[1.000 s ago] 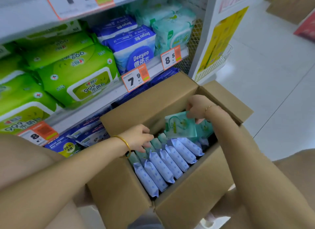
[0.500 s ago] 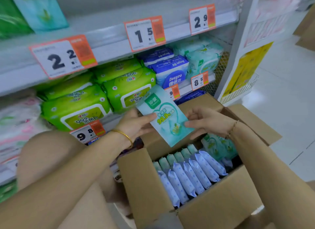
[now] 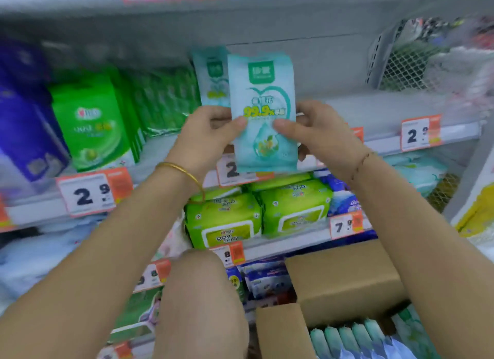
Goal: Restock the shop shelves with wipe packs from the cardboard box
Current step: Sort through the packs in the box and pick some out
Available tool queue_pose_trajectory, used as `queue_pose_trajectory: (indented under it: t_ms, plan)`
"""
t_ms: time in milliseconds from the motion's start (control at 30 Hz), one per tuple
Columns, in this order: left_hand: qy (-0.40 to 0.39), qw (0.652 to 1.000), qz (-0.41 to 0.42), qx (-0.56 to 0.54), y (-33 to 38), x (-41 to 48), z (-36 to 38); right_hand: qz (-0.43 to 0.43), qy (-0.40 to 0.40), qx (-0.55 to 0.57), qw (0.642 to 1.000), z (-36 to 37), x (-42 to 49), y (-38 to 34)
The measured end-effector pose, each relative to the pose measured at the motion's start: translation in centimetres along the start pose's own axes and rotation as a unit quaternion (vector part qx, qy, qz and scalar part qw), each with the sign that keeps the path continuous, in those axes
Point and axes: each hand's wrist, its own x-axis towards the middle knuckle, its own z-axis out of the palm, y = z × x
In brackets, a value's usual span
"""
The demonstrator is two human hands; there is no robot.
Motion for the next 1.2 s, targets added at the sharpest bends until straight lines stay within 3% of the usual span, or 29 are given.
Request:
queue_pose_trajectory:
  t_ms: [200, 467, 867, 933, 1033, 1200]
  plan:
    - [0.064, 0.993, 0.019, 0.1, -0.2, 7.3, -3.1, 0.017, 0.0, -0.025, 1.0, 3.9, 10.7, -1.8]
    - [0.062, 0.977, -0.068, 0.194, -4.3, 13.3, -3.6, 0.092, 0.024, -0.251, 0.963, 7.4, 16.9, 1.9]
    - [0.067, 0.963, -0.08, 0.248, -3.9, 12.8, -3.9, 0.111, 0.043, -0.262, 0.958, 8.2, 17.5, 1.9]
    - [0.094, 0.96, -0.058, 0.256, -3.1, 11.2, -3.4, 0.111, 0.042, -0.237, 0.964, 7.4, 16.3, 0.9]
    - [0.105, 0.966, 0.041, 0.232, -1.3, 7.0, -1.6, 0.069, 0.059, -0.207, 0.974, 5.3, 12.5, -0.6]
    - [-0.045, 0.979, 0.147, 0.132, -0.4, 0.1, 4.2, 0.021, 0.051, -0.07, 0.996, 0.4, 0.8, 0.2]
